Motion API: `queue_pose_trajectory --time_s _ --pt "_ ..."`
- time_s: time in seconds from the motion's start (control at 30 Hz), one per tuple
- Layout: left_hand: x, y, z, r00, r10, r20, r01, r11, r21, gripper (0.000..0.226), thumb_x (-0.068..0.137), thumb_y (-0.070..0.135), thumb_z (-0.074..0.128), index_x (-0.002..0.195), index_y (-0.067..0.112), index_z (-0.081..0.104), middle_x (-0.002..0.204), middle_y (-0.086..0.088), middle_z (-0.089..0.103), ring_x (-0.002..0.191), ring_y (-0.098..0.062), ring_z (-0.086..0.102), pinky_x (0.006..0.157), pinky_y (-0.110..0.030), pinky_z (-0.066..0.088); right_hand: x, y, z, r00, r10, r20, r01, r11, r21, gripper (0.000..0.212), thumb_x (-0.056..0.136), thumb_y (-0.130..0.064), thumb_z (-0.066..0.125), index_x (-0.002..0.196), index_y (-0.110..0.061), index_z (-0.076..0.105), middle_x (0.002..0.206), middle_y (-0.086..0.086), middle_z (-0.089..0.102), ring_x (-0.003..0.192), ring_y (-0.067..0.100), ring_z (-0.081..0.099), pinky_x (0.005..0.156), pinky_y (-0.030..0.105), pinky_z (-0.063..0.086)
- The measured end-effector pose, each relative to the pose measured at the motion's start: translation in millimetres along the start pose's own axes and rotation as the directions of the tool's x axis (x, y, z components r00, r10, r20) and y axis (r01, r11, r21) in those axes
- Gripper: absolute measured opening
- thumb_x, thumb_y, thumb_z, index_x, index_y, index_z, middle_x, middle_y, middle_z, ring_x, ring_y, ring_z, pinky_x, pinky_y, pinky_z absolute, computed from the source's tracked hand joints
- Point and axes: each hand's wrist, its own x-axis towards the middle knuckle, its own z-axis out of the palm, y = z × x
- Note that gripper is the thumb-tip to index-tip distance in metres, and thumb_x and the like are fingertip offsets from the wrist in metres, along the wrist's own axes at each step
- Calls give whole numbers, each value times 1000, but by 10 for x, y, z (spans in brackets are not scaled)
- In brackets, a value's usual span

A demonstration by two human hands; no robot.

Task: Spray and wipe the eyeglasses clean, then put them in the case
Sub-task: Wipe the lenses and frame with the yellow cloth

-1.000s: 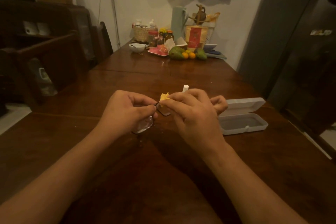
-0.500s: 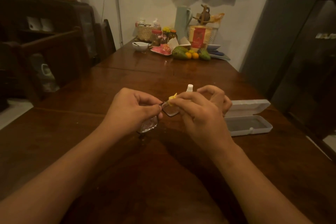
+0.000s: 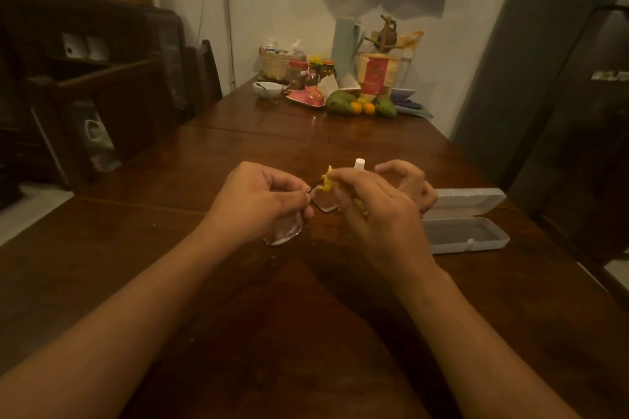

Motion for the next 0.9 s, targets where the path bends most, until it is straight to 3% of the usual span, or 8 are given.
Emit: queue_pose_trajectory --time_s 0.1,0.17,0.33,0.47,0.57,0.63,0.73,0.9 --pt "7 -2 5 999 -43 13 43 997 -61 13 86 7 69 79 13 79 73 -8 76 69 -21 68 74 -37 54 -16 -43 13 996 -69 60 67 997 28 22 97 -18 64 118 -17 70 124 0 68 117 22 61 90 39 51" --pt "20 -5 -23 997 -69 18 71 992 -100 10 84 5 71 80 11 79 74 -11 76 69 -21 71 75 -37 56 -22 -12 -14 990 -91 113 92 996 -4 25 95 -16 66 120 -17 70 128 0 66 119 28 58 88 41 52" --pt "13 6 -34 996 -77 41 83 981 -173 12 83 2 71 77 10 78 74 -14 76 63 -19 72 52 -23 55 -21 62 -101 1000 -24 5 25 997 -70 23 92 -14 65 113 -13 73 118 5 70 113 31 61 87 41 51" --pt "0 5 -9 998 -40 52 49 982 -181 8 83 2 71 78 5 76 76 -17 75 70 -25 74 63 -31 58 6 -15 -82 997 -35 -69 32 998 -45 21 91 -9 70 111 -10 75 114 6 72 109 21 63 95 19 40" --pt "-17 26 -7 999 -33 39 40 977 -209 6 83 -2 70 79 -1 74 72 -17 74 62 -21 73 48 -18 51 27 -70 -79 992 -101 -74 98 994 -53 22 86 -5 75 107 -10 76 112 6 72 110 13 50 96 4 26" --pt "-29 49 -16 999 -38 38 45 973 -224 5 83 -4 69 82 -2 73 71 -17 74 59 -19 72 43 -14 47 19 -59 -97 993 -109 -41 106 993 -56 23 87 -7 74 109 -12 75 113 5 72 112 15 51 94 9 32" --pt "-21 54 -41 998 -42 40 50 972 -227 9 82 -2 70 80 4 76 74 -17 75 64 -22 73 49 -20 53 22 -4 -149 998 -58 -37 55 996 -71 23 90 -13 69 112 -13 75 115 3 72 112 23 60 92 20 34" --pt "-16 75 -58 998 -23 64 36 976 -213 11 84 1 69 84 8 78 75 -14 75 66 -20 72 50 -19 51 51 -57 -158 995 -61 -76 58 998 -37 24 91 -11 71 115 -10 72 113 3 73 107 16 66 99 8 27"
